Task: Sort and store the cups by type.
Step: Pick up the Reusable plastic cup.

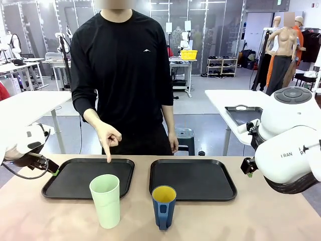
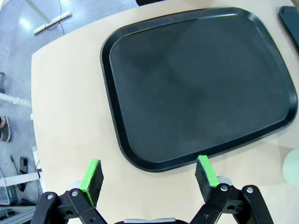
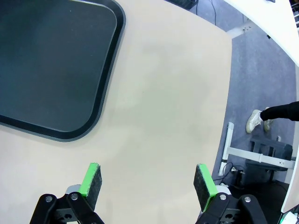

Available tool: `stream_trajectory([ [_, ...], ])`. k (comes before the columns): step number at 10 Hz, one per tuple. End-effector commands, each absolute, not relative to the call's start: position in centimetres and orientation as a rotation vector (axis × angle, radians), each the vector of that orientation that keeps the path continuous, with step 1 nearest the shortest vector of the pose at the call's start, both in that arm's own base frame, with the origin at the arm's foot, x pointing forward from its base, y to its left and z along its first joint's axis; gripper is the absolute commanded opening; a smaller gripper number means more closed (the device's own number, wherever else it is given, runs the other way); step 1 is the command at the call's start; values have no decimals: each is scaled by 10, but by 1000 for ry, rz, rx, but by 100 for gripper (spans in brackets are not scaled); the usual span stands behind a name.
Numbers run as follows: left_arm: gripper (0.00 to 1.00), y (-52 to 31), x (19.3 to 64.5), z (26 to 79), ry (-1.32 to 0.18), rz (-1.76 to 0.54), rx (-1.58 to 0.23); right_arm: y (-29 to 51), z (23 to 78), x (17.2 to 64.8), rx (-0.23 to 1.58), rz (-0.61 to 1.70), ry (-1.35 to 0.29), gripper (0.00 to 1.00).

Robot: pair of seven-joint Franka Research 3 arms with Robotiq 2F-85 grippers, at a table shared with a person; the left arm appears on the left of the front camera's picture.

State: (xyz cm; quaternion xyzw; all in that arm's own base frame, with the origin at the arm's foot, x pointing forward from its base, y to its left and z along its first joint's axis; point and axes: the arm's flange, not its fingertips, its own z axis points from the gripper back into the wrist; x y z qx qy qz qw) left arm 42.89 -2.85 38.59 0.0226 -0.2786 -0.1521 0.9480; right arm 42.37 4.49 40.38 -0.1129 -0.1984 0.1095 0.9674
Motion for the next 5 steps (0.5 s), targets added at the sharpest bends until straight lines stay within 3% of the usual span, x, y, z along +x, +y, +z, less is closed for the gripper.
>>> stream_trajectory([
  [1,100,-28,429,386,-566,-310,48,45,402,423,-229,225,-399,100],
  [5,100,-28,429,386,-567,-310,46,45,402,423,-229,225,-399,100],
])
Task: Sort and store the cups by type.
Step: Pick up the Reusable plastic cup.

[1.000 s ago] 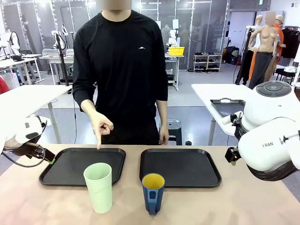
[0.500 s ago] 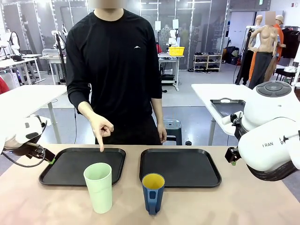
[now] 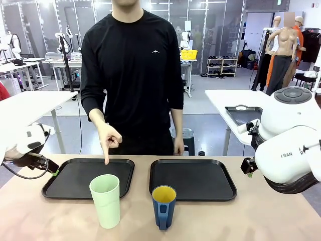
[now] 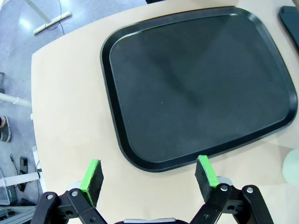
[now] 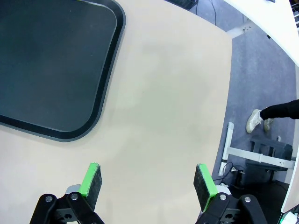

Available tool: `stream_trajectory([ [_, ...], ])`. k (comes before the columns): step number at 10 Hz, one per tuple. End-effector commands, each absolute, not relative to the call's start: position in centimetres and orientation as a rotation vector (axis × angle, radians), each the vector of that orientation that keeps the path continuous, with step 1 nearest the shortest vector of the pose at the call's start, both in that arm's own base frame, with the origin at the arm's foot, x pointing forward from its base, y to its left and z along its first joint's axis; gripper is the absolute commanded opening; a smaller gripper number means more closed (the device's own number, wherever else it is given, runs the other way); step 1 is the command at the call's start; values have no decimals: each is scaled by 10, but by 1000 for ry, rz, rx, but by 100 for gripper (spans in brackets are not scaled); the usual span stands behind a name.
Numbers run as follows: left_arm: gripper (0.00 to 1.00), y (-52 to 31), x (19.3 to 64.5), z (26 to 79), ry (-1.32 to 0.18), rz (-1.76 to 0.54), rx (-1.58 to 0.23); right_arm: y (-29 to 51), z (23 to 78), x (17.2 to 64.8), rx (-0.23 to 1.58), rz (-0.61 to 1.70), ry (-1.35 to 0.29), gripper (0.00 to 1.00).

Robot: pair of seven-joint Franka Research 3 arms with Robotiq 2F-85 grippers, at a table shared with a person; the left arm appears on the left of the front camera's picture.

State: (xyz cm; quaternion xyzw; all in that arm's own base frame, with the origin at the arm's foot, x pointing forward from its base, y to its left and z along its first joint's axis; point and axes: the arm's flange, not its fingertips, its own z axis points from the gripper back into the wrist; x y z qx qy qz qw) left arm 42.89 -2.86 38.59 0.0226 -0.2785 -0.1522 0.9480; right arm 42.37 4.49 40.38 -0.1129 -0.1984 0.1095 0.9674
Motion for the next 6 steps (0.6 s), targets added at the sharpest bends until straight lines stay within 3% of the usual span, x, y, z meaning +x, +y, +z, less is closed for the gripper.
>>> stream_trajectory([
  [1,100,-27,427,387,-565,-357,76,45,402,423,-229,225,-399,100],
  [6,100,-2,429,395,-435,-661,136,45,402,423,-229,225,-399,100],
])
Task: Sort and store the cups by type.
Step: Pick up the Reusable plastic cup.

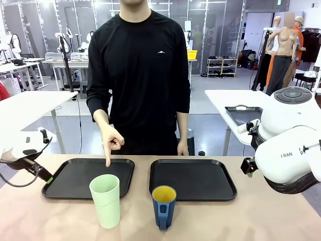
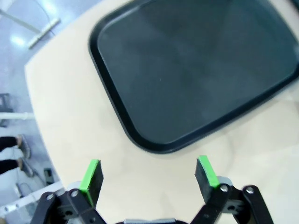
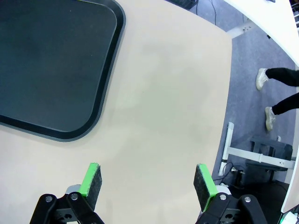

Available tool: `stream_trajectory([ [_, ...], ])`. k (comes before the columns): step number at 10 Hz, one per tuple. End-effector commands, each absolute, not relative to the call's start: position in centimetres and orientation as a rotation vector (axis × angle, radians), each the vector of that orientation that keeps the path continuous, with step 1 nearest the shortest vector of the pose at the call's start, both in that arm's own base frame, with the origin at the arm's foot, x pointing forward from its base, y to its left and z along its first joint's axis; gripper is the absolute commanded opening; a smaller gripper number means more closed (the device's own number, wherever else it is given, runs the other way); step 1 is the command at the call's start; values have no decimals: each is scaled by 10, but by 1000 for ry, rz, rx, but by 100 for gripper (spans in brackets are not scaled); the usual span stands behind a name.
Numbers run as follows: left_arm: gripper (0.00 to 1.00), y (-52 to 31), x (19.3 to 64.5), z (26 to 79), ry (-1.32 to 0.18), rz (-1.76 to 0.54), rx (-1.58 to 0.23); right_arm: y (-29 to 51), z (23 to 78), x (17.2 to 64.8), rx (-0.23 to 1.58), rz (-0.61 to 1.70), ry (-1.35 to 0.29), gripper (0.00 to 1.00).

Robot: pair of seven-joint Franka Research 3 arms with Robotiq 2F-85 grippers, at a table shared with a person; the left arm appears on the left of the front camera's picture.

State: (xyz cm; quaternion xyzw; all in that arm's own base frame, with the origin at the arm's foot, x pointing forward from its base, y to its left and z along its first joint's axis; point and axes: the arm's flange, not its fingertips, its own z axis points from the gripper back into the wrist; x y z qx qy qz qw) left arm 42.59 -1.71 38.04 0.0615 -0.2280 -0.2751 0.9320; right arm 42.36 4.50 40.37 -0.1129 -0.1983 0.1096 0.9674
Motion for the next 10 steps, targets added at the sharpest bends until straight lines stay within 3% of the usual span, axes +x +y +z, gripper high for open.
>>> stream_trajectory([
  [1,100,4,427,399,-411,-814,123,45,402,423,-229,225,-399,100],
  [4,100,16,419,395,-299,-1208,193,45,402,423,-229,225,-399,100],
  [6,100,14,416,390,-266,-1351,171,45,402,423,-229,225,-399,100],
  [8,100,9,413,389,-306,-1466,126,45,402,423,-229,225,-399,100],
  [10,100,3,412,384,-277,-1414,172,45,402,423,-229,225,-399,100],
])
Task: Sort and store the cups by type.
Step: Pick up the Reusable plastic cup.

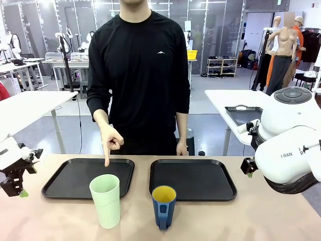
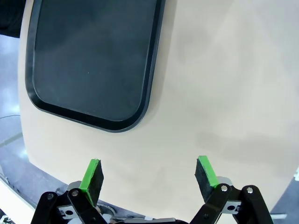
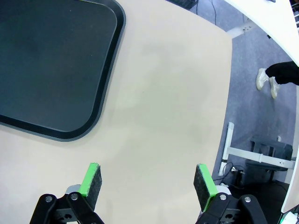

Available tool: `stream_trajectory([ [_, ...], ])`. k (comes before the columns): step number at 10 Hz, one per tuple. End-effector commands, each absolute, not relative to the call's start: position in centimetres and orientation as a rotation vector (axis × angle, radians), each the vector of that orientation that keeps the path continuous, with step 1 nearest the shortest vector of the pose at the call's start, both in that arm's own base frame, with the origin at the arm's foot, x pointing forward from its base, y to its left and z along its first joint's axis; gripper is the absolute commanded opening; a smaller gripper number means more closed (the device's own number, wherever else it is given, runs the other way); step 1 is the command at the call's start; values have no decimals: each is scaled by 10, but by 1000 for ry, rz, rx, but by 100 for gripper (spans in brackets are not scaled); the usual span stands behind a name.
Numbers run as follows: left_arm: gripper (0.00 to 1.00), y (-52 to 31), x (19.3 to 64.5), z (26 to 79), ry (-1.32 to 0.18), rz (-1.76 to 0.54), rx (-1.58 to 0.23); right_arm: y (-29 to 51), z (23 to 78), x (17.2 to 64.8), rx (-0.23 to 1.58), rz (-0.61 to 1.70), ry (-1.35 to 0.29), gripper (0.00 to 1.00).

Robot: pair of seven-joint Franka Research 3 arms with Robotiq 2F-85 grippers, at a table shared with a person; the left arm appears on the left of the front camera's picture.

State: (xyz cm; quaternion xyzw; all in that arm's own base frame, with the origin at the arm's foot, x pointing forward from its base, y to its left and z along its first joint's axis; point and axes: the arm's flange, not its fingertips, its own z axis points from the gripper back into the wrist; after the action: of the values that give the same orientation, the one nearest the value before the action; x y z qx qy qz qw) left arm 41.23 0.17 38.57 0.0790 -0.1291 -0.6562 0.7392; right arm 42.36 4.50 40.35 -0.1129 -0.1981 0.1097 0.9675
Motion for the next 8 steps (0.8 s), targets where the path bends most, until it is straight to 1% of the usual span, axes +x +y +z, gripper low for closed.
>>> stream_trajectory([
  [1,100,3,412,384,-277,-1414,172,45,402,423,-229,225,-399,100],
  [5,100,5,412,386,-279,-1429,177,45,402,423,-229,225,-399,100],
  [6,100,2,412,375,-185,-1558,89,45,402,423,-229,225,-399,100],
  [7,100,1,412,375,-226,-1572,57,45,402,423,-229,225,-399,100],
  [8,100,-1,408,375,-281,-1606,-61,45,402,423,-229,225,-399,100],
])
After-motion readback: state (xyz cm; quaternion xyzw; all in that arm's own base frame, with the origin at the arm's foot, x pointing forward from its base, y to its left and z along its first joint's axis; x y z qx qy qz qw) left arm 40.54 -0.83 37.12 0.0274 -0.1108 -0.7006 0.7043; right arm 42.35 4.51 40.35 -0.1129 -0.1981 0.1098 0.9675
